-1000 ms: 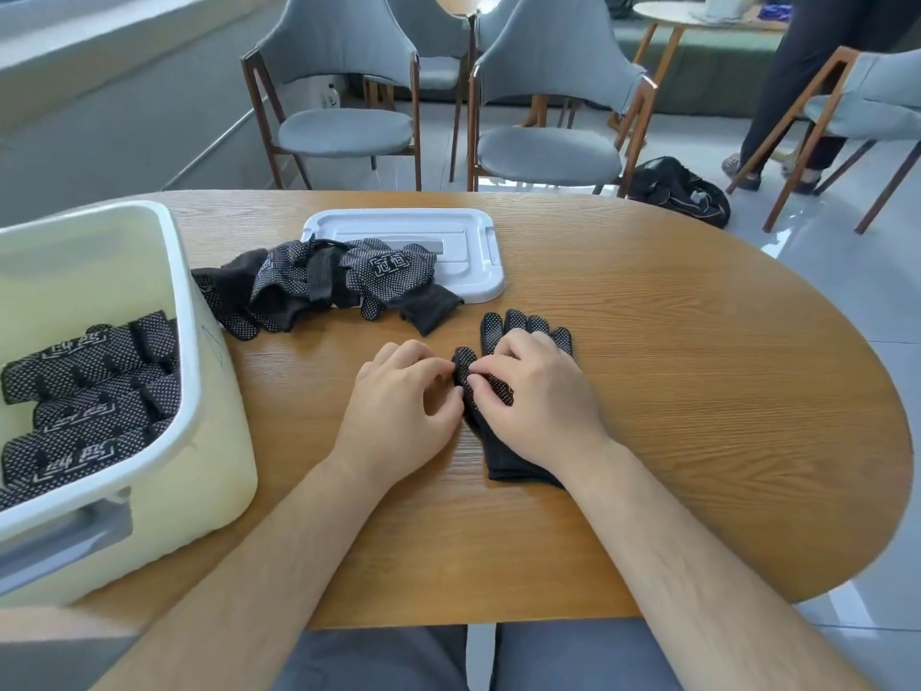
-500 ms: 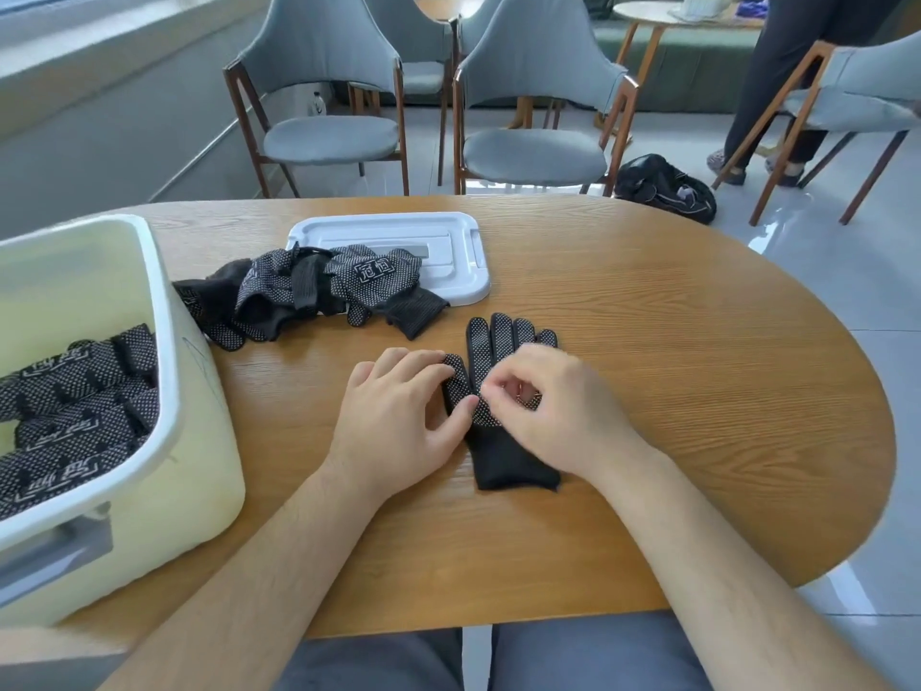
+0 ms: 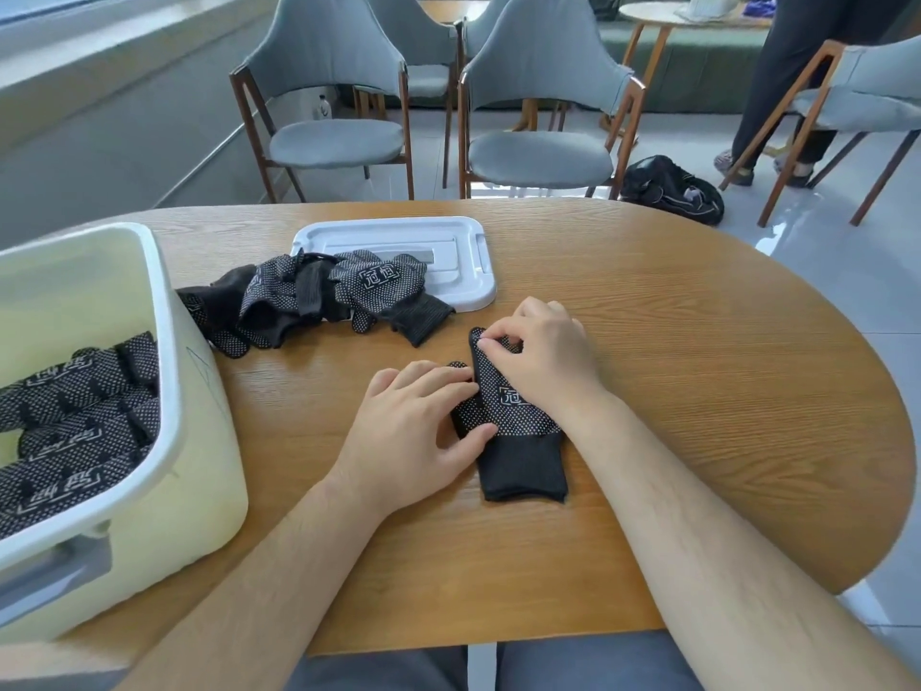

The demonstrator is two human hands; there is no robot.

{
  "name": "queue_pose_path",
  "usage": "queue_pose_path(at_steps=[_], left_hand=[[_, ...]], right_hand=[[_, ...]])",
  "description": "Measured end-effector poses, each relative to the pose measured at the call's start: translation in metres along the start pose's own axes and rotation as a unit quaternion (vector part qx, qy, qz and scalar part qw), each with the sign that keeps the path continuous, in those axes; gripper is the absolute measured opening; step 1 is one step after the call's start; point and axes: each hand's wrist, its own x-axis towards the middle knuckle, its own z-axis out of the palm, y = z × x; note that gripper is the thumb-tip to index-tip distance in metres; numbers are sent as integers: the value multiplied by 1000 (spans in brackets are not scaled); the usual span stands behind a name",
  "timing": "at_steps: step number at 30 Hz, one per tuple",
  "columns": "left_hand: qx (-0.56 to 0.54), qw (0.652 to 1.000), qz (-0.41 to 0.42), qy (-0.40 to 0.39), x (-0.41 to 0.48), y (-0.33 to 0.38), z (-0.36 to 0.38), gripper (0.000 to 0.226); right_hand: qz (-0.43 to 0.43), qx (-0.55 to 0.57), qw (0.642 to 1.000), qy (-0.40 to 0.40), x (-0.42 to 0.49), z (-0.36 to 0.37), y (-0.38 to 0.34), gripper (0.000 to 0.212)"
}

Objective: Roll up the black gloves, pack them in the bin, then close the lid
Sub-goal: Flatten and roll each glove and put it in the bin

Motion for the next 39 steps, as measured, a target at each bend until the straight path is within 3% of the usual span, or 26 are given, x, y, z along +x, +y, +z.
queue_pose_path(at_steps=[6, 12, 19, 26, 33, 39], left_hand=[[-59, 997, -39, 15, 11, 9, -2, 34], [-42, 996, -65, -50, 43, 21, 20, 49], [-31, 996, -71, -45, 40, 21, 24, 50], [-28, 996, -65, -46, 38, 20, 24, 49], [-34, 996, -61, -51, 38, 19, 23, 50], [-33, 996, -62, -51, 38, 20, 23, 49]], right_hand=[[49, 29, 997, 57, 3, -6, 16, 23], [78, 36, 996, 8, 4, -3, 27, 23], [63, 52, 996, 31, 9, 0, 25, 14], [129, 45, 991, 8, 4, -13, 35, 32], [109, 64, 991, -32, -4, -21, 38, 10], [100, 148, 984, -24, -5, -24, 31, 10]])
